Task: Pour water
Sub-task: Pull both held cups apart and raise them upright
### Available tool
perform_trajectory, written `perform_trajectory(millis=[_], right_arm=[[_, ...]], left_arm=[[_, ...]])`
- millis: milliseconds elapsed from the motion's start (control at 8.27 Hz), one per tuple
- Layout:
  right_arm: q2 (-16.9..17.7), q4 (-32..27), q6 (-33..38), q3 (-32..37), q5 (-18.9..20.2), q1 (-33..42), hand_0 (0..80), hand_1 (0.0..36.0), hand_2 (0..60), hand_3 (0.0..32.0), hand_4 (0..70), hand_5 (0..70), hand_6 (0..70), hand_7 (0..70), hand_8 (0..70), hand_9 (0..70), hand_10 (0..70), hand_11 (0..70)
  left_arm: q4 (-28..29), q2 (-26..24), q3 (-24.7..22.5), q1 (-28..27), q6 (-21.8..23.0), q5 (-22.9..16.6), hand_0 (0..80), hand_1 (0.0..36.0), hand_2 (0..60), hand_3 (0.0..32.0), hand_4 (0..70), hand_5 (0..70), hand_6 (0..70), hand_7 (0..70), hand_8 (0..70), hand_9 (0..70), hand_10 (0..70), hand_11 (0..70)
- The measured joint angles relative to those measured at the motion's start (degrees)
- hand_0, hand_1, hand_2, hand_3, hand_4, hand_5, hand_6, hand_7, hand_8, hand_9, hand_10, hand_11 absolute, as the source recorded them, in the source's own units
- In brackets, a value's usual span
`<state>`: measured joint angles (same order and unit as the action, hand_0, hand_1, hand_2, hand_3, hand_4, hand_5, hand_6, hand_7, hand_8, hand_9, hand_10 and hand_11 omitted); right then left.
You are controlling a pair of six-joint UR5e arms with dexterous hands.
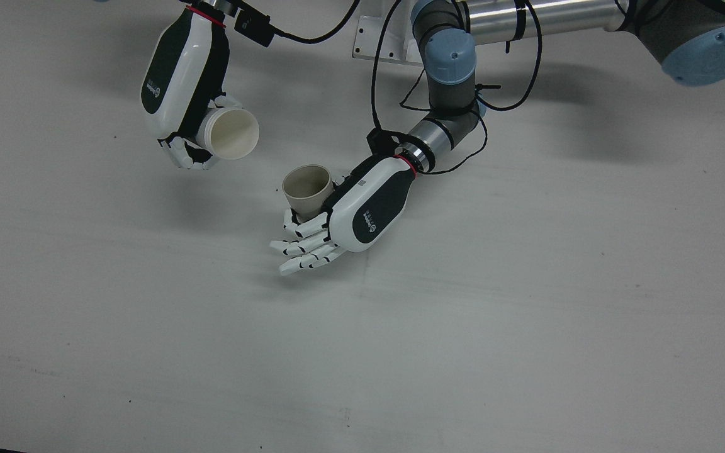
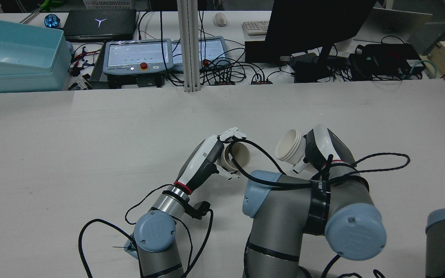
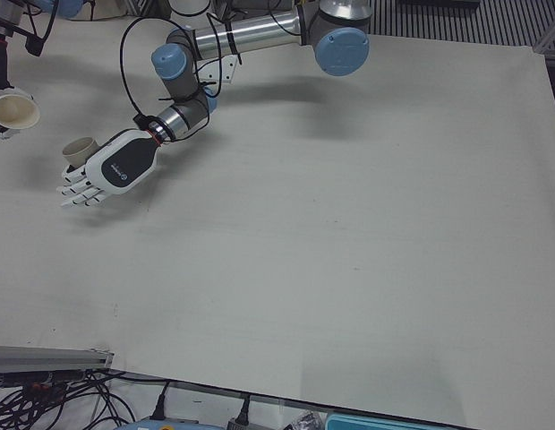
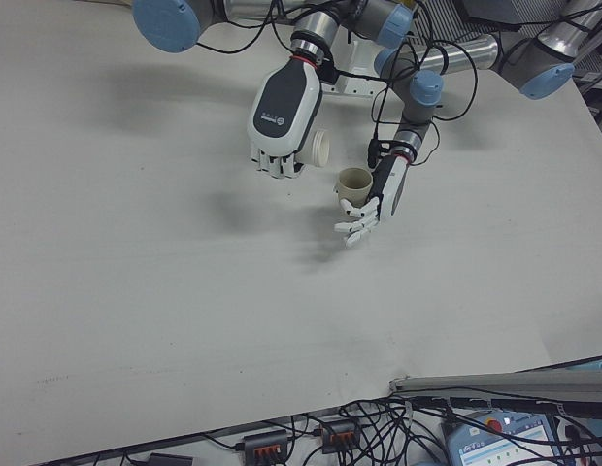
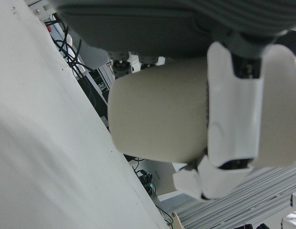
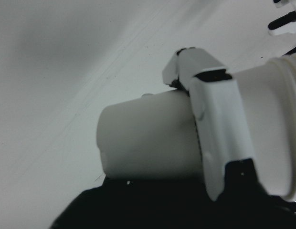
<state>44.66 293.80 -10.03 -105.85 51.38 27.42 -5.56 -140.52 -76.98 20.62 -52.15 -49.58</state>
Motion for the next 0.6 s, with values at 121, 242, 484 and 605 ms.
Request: perform_trajectory(millis=[121, 242, 484, 605], right_arm=[[4.26, 0.21, 4.01, -4.13, -2.31, 0.15, 80.0, 36.0, 35.4, 0.0, 70.0, 70.0, 39.1, 40.9, 37.8, 40.7, 24.8, 38.3], [7.47, 0.3, 7.5, -6.75, -4.64, 0.34, 80.0, 34.0, 34.1, 0.0, 70.0, 69.4, 39.5, 40.7, 37.8, 40.6, 25.6, 39.3], [10.93, 0.07, 10.36, -8.28, -10.49, 0.49, 80.0, 29.5, 32.9, 0.0, 70.0, 67.2, 42.3, 42.1, 38.2, 41.4, 27.3, 41.2], [12.24, -0.26, 10.75, -8.34, -16.2, 0.11, 80.0, 27.7, 32.9, 0.0, 70.0, 68.2, 44.6, 43.9, 39.3, 42.8, 29.0, 43.3]], left_arm=[[-0.13, 0.16, -0.36, 0.56, 0.08, -0.28, 65.5, 35.9, 60.0, 0.0, 70.0, 70.0, 23.7, 25.2, 13.9, 11.5, 14.1, 22.1], [-0.68, 0.4, -1.32, 1.78, 0.27, -1.33, 65.9, 35.5, 60.0, 0.0, 70.0, 70.0, 22.5, 24.6, 13.6, 11.4, 13.7, 21.6], [-3.28, 1.02, -4.55, 4.37, 0.76, -4.29, 65.0, 35.2, 60.0, 0.0, 70.0, 70.0, 22.0, 24.3, 13.6, 11.4, 13.8, 21.6], [-4.16, 1.4, -5.3, 5.16, 1.25, -5.07, 64.4, 35.3, 60.0, 0.0, 70.0, 70.0, 21.8, 24.2, 13.6, 11.4, 13.8, 21.6]])
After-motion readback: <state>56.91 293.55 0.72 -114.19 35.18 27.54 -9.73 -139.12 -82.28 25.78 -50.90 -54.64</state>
